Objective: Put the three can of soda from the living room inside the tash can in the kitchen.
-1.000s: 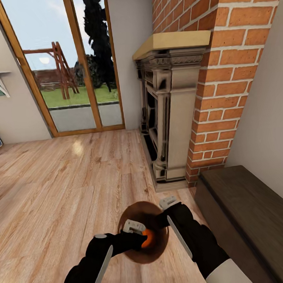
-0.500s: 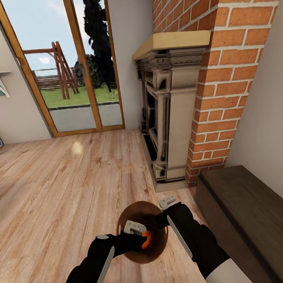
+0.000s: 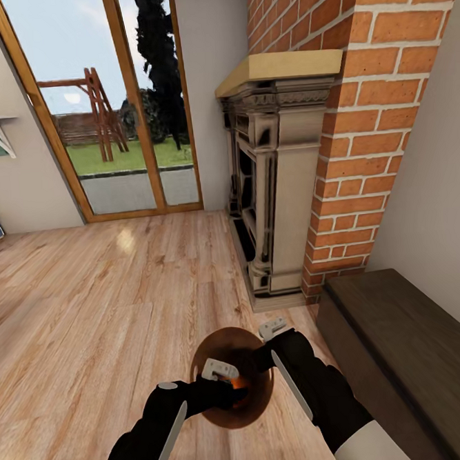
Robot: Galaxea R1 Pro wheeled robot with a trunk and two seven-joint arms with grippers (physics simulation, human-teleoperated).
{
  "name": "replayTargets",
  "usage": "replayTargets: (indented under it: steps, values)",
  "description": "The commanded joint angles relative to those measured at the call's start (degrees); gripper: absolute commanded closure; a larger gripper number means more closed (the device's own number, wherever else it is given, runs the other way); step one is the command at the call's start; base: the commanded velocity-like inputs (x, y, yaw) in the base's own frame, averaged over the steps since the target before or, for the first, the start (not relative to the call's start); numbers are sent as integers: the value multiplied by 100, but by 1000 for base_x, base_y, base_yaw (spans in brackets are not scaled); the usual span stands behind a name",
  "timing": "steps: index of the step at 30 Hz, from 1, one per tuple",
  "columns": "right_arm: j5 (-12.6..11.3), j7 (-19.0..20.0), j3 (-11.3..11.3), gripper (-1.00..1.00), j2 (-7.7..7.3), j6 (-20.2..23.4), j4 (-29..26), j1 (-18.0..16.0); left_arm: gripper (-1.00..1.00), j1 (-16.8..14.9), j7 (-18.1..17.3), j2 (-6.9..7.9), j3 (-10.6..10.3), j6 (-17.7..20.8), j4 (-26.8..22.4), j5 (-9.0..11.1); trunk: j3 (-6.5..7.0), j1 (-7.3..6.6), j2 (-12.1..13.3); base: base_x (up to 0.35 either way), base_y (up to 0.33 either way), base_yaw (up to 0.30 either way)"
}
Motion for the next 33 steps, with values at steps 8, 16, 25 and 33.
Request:
replayTargets:
  steps: [8,16,25,33]
  values:
    - [-65,36,-1,100,1,0,-2,-2,-100,0,1,0,6,-4,1,2,1,0,0,0,0,0]
    - [-83,41,-1,100,-1,0,-2,-2,-100,12,-28,39,35,29,-62,67,1,0,0,0,0,0]
    - [-82,45,-10,100,-3,0,29,-2,-100,26,-82,68,43,276,-838,97,1,0,0,0,0,0]
    - [-74,45,-32,100,-22,0,48,-2,-100,42,-521,117,67,678,-1423,109,1,0,0,0,0,0]
